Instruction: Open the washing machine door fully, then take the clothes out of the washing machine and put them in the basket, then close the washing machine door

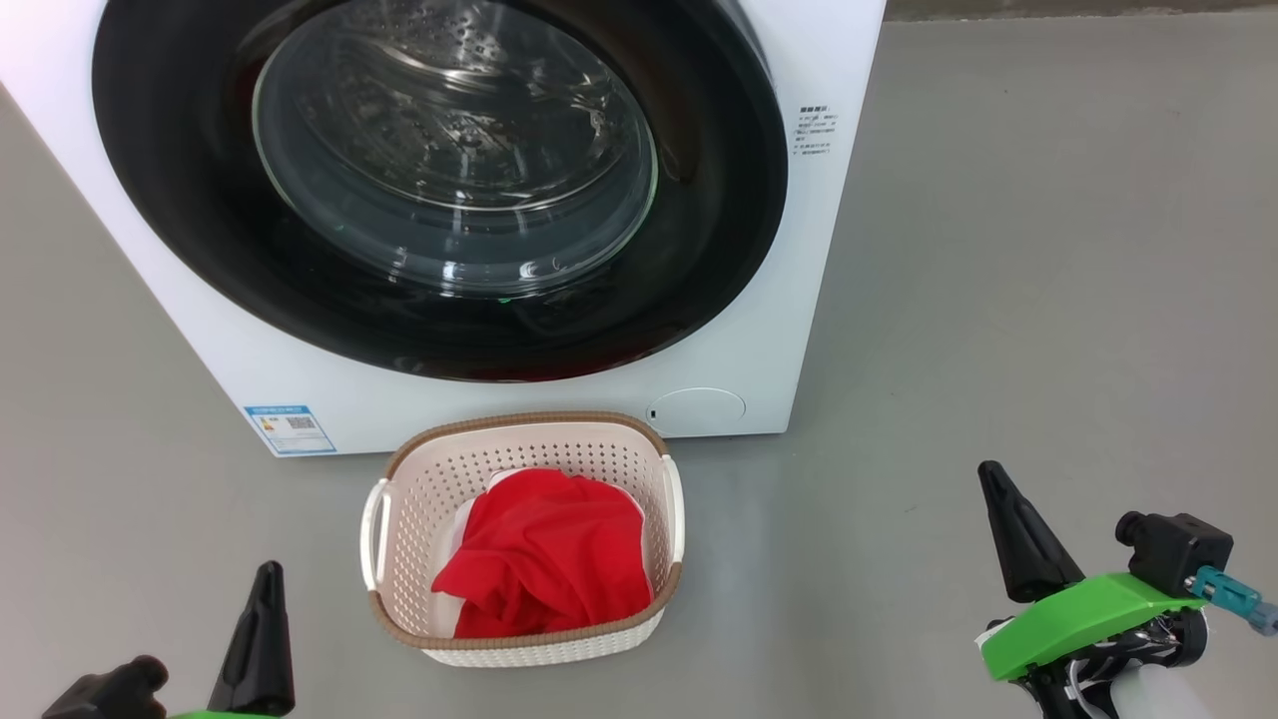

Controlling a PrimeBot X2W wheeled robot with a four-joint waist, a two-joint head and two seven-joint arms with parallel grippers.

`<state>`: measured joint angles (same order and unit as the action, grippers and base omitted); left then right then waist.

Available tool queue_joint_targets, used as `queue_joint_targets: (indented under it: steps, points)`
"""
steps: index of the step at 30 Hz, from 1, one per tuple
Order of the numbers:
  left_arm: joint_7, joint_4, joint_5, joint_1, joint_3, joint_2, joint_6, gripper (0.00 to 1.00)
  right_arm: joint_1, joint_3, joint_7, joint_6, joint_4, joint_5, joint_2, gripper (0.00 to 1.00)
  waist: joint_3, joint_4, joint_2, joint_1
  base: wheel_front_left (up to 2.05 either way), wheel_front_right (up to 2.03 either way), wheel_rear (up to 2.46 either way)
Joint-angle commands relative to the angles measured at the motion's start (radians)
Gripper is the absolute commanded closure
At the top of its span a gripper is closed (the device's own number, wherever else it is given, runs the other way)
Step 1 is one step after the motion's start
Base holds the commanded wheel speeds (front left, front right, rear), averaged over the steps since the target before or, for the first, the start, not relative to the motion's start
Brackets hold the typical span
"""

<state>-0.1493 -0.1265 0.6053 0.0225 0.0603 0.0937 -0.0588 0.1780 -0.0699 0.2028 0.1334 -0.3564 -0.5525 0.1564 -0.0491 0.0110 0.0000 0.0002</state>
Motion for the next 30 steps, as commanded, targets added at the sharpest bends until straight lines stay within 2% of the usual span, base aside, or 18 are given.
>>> queue_joint_targets:
  steps: [1, 30]
  points:
    - [0.007, 0.018, 0.021, -0.033, -0.018, 0.009, -0.009, 1.0, 0.017, 0.01, -0.005, 0.0, 0.03, -0.024, 0.004, 1.0, 0.0, 0.0, 0.0, -0.0001, 0.0, 0.0, 0.0]
    - [0.08, -0.021, 0.301, -0.061, -0.063, -0.005, -0.027, 1.0, -0.008, 0.06, -0.094, -0.001, 0.053, -0.319, -0.027, 1.0, 0.013, -0.003, 0.0, -0.0002, 0.0, 0.0, 0.0]
